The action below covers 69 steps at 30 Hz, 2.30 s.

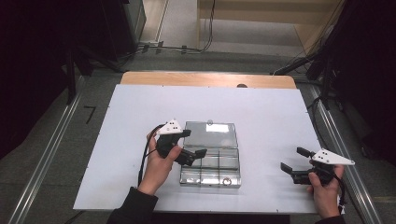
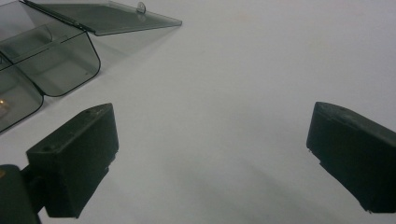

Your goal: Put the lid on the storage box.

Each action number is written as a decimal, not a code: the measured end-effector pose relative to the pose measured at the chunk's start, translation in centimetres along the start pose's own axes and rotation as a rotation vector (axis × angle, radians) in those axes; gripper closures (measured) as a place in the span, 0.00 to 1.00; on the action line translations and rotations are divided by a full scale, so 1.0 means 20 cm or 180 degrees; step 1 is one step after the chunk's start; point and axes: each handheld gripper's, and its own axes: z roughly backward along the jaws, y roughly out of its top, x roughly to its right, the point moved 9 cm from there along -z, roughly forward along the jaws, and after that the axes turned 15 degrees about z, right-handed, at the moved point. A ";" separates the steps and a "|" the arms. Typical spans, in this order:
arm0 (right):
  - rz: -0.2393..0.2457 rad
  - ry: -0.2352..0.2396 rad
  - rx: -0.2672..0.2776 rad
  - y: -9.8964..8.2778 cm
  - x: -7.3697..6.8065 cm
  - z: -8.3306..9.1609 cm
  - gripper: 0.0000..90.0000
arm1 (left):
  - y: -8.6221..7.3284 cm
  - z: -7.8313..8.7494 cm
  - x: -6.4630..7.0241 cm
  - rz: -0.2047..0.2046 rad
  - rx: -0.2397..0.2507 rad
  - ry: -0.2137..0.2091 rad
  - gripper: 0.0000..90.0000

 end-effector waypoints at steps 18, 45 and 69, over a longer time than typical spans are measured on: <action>0.0053 0.0071 0.0009 0.13 -0.08 -0.02 0.01 | 0.02 0.01 -0.15 0.0298 0.0112 0.0121 0.00; -0.0018 0.0485 -0.0009 0.49 -0.27 -0.24 0.00 | 0.02 -0.06 -0.27 0.0762 0.0114 0.0291 0.02; -0.0361 0.0693 -0.0162 0.57 -0.35 -0.50 0.02 | -0.05 -0.10 -0.39 0.1144 -0.0019 0.0562 0.15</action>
